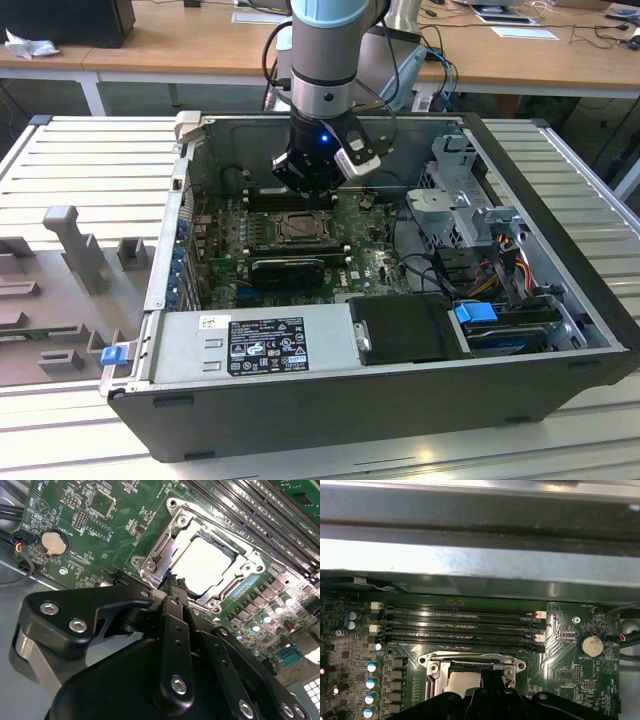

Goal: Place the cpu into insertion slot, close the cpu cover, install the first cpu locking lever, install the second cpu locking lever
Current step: 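Install the second cpu locking lever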

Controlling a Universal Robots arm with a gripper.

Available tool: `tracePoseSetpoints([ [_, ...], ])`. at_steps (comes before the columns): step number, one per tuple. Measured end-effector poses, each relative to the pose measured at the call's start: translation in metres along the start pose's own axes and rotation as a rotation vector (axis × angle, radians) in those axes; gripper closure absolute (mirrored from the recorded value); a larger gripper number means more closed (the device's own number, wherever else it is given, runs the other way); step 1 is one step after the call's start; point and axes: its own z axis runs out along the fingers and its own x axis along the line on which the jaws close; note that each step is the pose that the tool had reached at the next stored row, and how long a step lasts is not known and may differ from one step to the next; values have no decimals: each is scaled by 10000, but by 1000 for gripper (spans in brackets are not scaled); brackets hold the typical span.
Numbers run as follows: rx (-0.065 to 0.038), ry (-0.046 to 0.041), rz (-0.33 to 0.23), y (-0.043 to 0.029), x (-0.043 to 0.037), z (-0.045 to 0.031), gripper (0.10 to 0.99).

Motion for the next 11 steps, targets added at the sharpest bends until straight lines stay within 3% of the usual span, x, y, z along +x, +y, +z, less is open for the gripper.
tracePoseSetpoints([
  [11,-1,-1,0,-44,2,-1,980],
])
